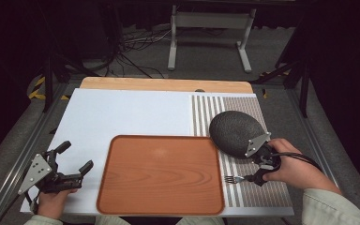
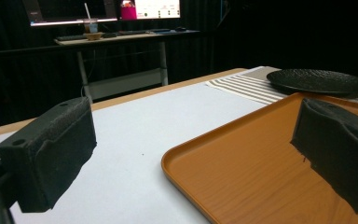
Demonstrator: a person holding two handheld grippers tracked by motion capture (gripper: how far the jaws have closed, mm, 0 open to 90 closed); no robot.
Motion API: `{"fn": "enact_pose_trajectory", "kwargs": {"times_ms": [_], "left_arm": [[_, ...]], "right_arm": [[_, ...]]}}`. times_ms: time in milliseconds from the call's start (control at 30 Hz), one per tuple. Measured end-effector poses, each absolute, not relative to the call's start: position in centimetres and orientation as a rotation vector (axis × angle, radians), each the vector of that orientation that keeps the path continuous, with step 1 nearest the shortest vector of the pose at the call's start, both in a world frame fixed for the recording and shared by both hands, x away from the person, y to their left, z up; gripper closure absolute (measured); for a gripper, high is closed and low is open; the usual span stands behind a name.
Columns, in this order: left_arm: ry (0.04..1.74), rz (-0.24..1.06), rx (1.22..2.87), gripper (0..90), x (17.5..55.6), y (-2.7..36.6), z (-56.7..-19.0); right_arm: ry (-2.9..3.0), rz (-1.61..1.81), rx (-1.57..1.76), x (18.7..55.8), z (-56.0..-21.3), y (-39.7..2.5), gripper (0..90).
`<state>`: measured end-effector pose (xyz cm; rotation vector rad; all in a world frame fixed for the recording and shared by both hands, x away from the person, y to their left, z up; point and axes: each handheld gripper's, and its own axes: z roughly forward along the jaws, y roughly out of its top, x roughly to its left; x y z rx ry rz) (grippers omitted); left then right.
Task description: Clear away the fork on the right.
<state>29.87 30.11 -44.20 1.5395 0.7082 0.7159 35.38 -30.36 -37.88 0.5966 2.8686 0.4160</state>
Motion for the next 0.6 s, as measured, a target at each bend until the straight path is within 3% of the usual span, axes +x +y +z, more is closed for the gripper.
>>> {"fn": "enact_pose_trajectory", "kwargs": {"times_ms": [433, 600], "left_arm": [[0.711, 0.713, 1.543, 0.5, 29.9, 30.1, -44.2], [0.708, 0.714, 1.543, 0.8, 29.9, 30.1, -44.2]], "right_arm": [[2.933, 0.289, 0.488, 35.4, -38.6, -30.0, 15.5], [2.976, 0.269, 0.427, 35.4, -39.3, -29.8, 23.3]]}}
